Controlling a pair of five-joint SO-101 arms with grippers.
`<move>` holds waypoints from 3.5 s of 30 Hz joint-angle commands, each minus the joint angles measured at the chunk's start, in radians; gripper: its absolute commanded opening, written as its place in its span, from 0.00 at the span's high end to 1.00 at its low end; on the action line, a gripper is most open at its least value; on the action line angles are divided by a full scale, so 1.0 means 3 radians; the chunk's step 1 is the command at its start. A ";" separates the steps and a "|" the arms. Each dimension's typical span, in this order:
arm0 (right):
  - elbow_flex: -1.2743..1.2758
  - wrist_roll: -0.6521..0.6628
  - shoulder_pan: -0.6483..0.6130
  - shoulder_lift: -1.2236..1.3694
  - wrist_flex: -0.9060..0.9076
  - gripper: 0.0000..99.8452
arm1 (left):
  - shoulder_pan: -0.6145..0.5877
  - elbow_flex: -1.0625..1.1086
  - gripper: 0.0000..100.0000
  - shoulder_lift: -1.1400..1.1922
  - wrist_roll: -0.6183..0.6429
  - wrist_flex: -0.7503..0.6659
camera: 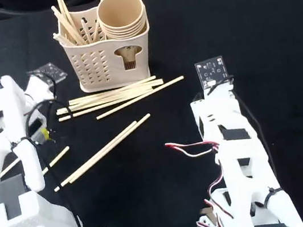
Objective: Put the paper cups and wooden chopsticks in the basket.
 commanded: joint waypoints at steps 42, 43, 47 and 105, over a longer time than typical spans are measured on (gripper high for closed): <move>0.0038 0.0031 0.0015 -0.0064 -0.0072 0.99 | -0.0258 -0.0376 0.84 0.0900 -0.1325 -0.0348; 0.0038 0.0031 0.0015 -0.0064 -0.0072 0.99 | -0.0248 -0.0407 0.84 0.0967 -0.1325 -0.0348; 0.0038 0.0031 0.0015 -0.0064 -0.0072 0.99 | -0.0171 -0.0514 0.84 0.1222 -0.1320 -0.0332; 0.0033 0.0031 0.0015 -0.0069 -0.0061 0.99 | -0.0038 -0.2463 0.96 0.2327 -0.0823 0.0711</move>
